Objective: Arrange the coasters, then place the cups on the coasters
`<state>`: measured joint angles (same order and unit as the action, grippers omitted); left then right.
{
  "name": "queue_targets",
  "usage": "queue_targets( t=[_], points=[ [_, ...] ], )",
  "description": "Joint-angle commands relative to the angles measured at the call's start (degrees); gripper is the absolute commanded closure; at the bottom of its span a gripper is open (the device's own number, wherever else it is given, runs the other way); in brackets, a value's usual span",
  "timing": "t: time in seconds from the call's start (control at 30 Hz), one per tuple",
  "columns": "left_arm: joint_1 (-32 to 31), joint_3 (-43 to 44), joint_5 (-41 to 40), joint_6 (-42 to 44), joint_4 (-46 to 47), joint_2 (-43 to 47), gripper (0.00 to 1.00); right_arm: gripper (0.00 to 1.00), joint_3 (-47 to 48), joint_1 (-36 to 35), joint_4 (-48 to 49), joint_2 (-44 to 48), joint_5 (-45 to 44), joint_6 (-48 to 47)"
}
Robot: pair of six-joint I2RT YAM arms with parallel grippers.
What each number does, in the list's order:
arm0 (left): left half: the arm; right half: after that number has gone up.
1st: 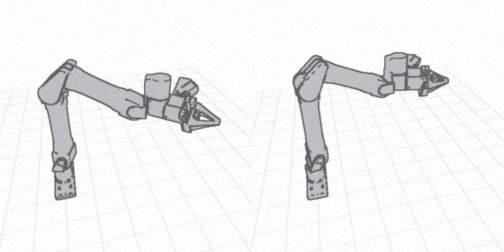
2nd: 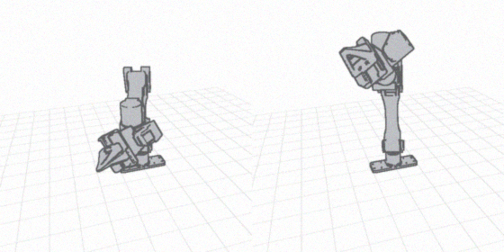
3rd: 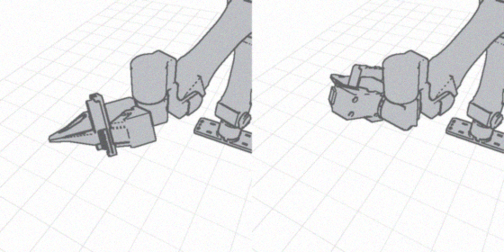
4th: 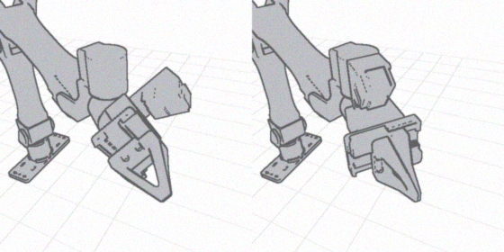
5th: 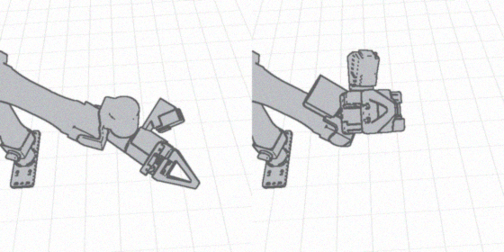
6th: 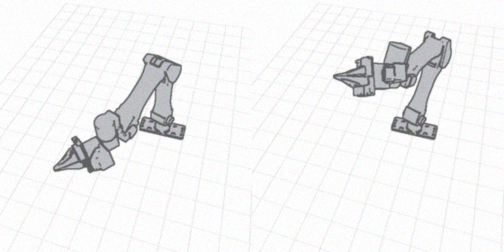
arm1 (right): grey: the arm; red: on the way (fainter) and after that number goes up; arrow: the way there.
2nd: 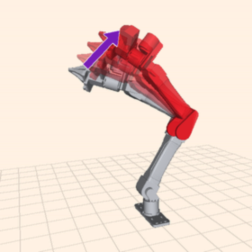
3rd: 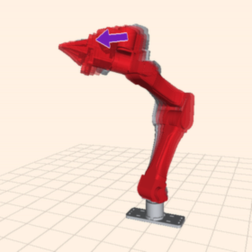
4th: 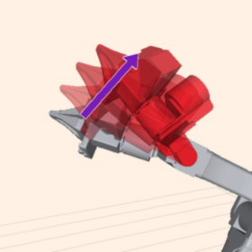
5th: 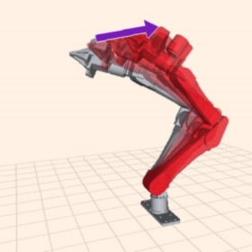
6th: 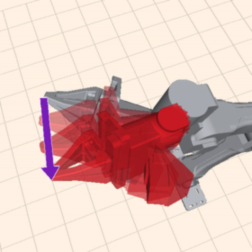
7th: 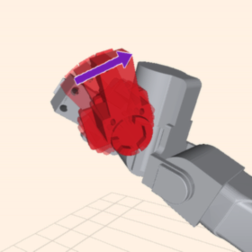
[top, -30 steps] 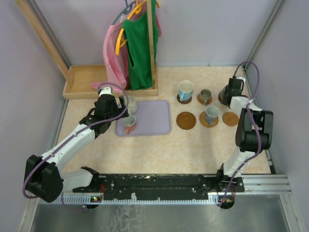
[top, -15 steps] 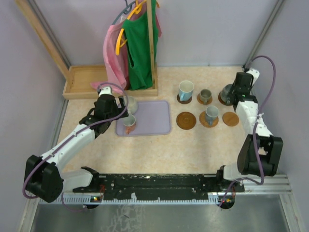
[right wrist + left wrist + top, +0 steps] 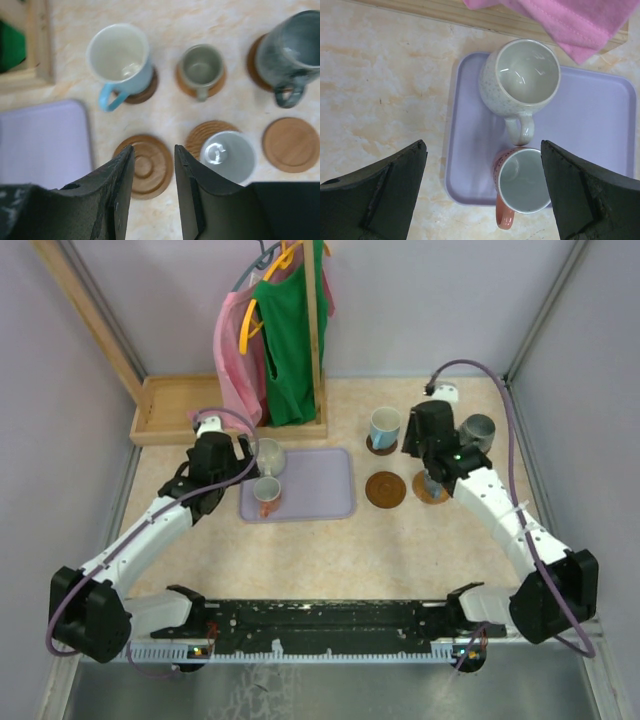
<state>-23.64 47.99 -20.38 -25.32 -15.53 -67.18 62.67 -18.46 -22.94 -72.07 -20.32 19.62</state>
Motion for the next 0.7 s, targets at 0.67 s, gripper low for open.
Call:
queue_targets(
  t=[0.67],
  points=[
    [16.65,1.59,0.46,-5.34,-3.19,1.20,0.00,0.62,13.47,-40.85,1.47,-19.02,-1.22,13.83]
  ],
)
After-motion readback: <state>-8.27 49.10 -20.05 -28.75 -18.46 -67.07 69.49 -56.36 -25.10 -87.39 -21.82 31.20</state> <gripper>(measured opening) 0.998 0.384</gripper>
